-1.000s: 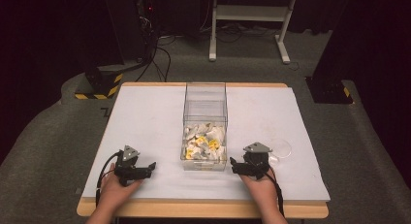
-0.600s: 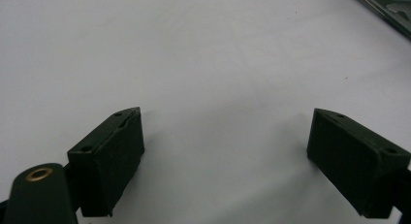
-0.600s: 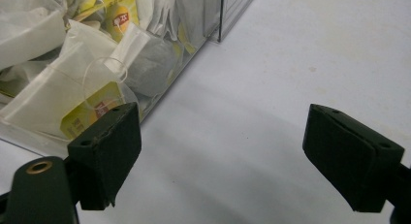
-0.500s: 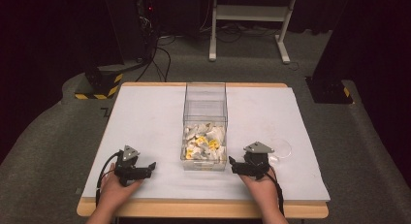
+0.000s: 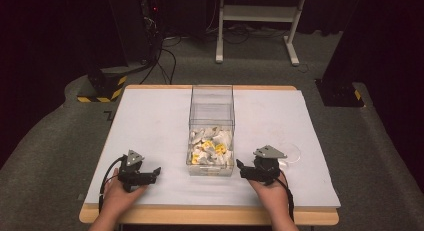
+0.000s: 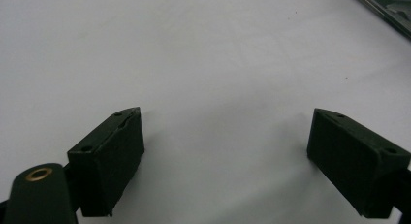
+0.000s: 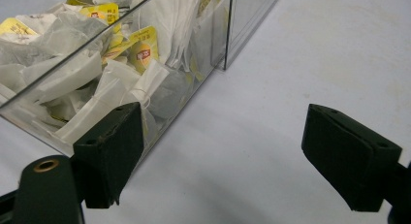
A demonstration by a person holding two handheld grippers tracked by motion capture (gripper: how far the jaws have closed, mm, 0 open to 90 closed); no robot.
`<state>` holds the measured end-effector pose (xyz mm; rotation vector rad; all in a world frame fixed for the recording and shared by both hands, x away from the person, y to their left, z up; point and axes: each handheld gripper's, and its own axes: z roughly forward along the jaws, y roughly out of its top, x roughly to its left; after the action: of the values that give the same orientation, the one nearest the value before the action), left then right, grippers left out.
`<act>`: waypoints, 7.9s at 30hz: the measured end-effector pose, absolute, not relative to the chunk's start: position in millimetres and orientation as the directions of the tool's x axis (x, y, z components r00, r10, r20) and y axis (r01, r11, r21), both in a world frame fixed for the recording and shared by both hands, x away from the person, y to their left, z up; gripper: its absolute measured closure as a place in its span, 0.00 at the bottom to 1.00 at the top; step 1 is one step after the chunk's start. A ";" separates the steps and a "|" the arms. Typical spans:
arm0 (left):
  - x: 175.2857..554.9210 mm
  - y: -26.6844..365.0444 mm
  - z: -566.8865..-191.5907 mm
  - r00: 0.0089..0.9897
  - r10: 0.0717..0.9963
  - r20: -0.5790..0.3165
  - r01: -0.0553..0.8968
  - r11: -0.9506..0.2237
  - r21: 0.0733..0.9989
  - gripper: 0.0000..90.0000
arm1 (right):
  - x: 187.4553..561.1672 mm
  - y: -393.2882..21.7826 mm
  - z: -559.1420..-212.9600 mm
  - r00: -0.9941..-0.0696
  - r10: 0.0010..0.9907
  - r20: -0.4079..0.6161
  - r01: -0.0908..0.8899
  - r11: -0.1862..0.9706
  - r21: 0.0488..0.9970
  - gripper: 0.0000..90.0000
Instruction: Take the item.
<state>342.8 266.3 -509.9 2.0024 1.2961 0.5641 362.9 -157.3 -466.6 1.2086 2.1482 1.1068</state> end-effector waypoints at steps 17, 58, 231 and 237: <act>342.8 266.3 -509.9 0.410 0.912 -0.003 0.619 -0.276 0.735 0.15 | 356.0 -158.9 -454.7 -0.534 0.845 0.012 0.464 0.281 0.840 0.18; 342.7 266.2 -509.9 0.410 0.912 -0.003 0.618 -0.275 0.736 0.15 | 355.4 -130.7 -415.8 -0.601 0.799 -0.019 0.372 0.300 0.878 0.20; 342.7 266.3 -509.9 0.411 0.912 -0.006 0.619 -0.274 0.736 0.15 | 344.2 -159.1 -398.9 -0.572 0.820 0.003 0.291 0.199 0.936 1.00; 342.8 266.3 -509.9 0.411 0.912 -0.006 0.619 -0.274 0.736 0.15 | 343.2 -166.6 -398.2 -0.557 0.830 0.004 0.294 0.193 0.936 1.00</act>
<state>342.8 266.3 -509.9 2.0010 1.2967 0.5620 343.2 -166.6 -398.2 1.0471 1.9571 1.3581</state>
